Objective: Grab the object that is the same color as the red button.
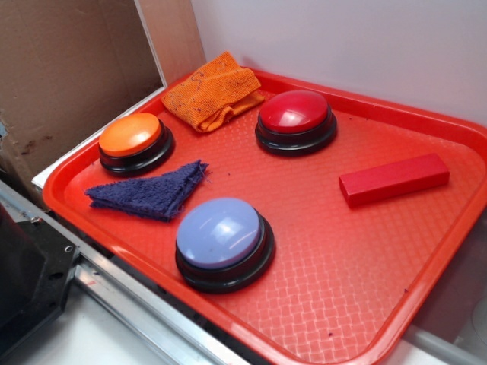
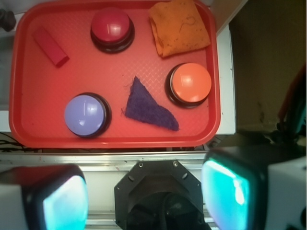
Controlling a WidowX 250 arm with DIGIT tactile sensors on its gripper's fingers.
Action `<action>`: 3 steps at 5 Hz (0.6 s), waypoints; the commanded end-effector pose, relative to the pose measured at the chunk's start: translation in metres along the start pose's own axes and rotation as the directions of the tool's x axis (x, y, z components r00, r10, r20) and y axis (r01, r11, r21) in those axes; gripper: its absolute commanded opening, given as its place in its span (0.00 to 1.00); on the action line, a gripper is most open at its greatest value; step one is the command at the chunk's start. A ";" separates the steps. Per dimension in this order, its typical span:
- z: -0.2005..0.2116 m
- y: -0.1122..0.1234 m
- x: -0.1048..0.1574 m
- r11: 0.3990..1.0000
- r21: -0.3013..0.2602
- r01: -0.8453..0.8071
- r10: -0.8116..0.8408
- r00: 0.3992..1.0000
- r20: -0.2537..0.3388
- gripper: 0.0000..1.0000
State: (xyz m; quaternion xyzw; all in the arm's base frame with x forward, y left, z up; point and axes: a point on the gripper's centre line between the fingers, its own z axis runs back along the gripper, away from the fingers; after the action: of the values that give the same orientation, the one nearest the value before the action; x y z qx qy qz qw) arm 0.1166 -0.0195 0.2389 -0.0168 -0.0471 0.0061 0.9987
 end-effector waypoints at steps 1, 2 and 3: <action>0.006 0.013 0.059 0.999 -0.028 -0.042 0.042 0.999 -0.010 1.00; -0.003 0.020 0.094 0.998 -0.049 -0.047 0.046 0.998 -0.034 1.00; -0.013 -0.004 0.128 0.996 -0.071 0.052 -0.056 0.997 -0.057 1.00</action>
State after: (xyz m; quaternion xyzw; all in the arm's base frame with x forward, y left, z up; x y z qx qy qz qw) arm 0.2425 -0.0197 0.2216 -0.0481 0.0156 -0.0157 0.9986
